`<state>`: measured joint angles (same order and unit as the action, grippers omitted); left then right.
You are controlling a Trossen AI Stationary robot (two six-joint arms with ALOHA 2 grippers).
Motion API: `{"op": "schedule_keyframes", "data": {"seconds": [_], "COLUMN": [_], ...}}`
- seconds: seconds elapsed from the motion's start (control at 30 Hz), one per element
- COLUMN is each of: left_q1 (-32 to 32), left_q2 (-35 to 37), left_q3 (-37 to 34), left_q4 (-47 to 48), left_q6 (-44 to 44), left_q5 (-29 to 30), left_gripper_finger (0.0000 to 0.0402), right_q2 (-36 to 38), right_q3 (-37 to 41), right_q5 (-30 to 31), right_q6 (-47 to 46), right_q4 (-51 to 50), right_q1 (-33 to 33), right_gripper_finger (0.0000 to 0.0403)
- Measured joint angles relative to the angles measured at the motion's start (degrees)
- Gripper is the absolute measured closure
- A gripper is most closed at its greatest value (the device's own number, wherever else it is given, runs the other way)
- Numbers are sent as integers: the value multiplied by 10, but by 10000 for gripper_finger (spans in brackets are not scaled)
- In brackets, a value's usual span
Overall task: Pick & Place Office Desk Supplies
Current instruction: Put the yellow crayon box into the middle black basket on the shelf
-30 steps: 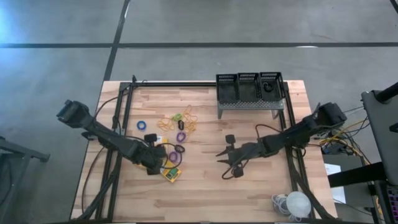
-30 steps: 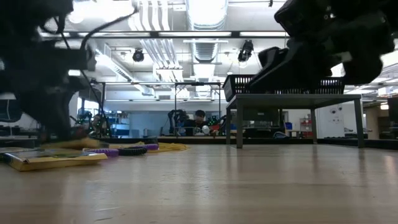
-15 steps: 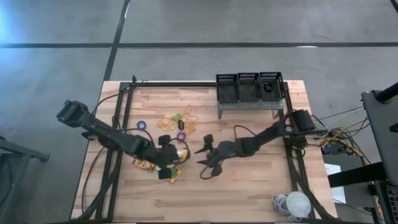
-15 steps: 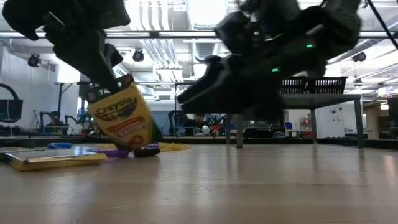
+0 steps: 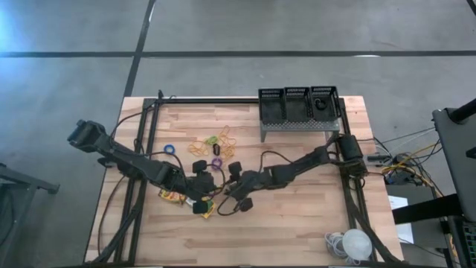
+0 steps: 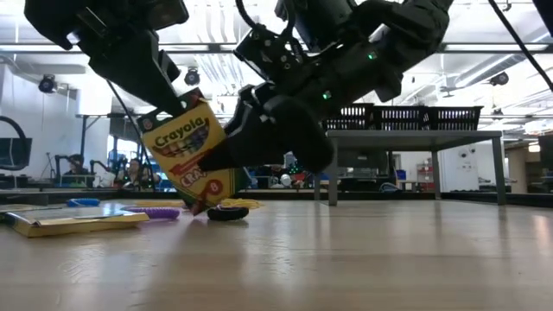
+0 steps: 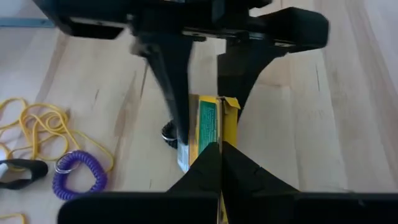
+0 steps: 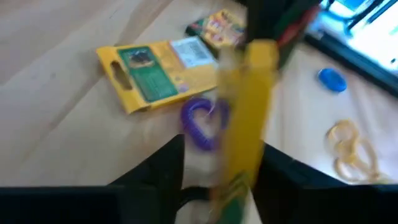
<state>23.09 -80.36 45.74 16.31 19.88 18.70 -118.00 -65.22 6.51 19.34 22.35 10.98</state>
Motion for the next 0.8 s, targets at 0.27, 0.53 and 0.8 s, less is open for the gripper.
{"op": "schedule_keyframes", "data": {"seconds": [0.27, 0.53, 0.8], "left_q1": [-2, -7, -8], "left_q2": [0, 8, 0], "left_q3": [1, 54, -10], "left_q4": [-42, -63, -214], "left_q6": [-29, -122, -145], "left_q5": [29, 45, 56], "left_gripper_finger": [380, 265, 208], "right_q2": [16, 102, 231], "right_q3": [29, 124, 292], "right_q5": [-33, -35, 24], "right_q6": [-94, -182, -232], "right_q4": [26, 75, 223], "right_q1": [-2, 10, 40], "right_gripper_finger": [378, 362, 366]}}
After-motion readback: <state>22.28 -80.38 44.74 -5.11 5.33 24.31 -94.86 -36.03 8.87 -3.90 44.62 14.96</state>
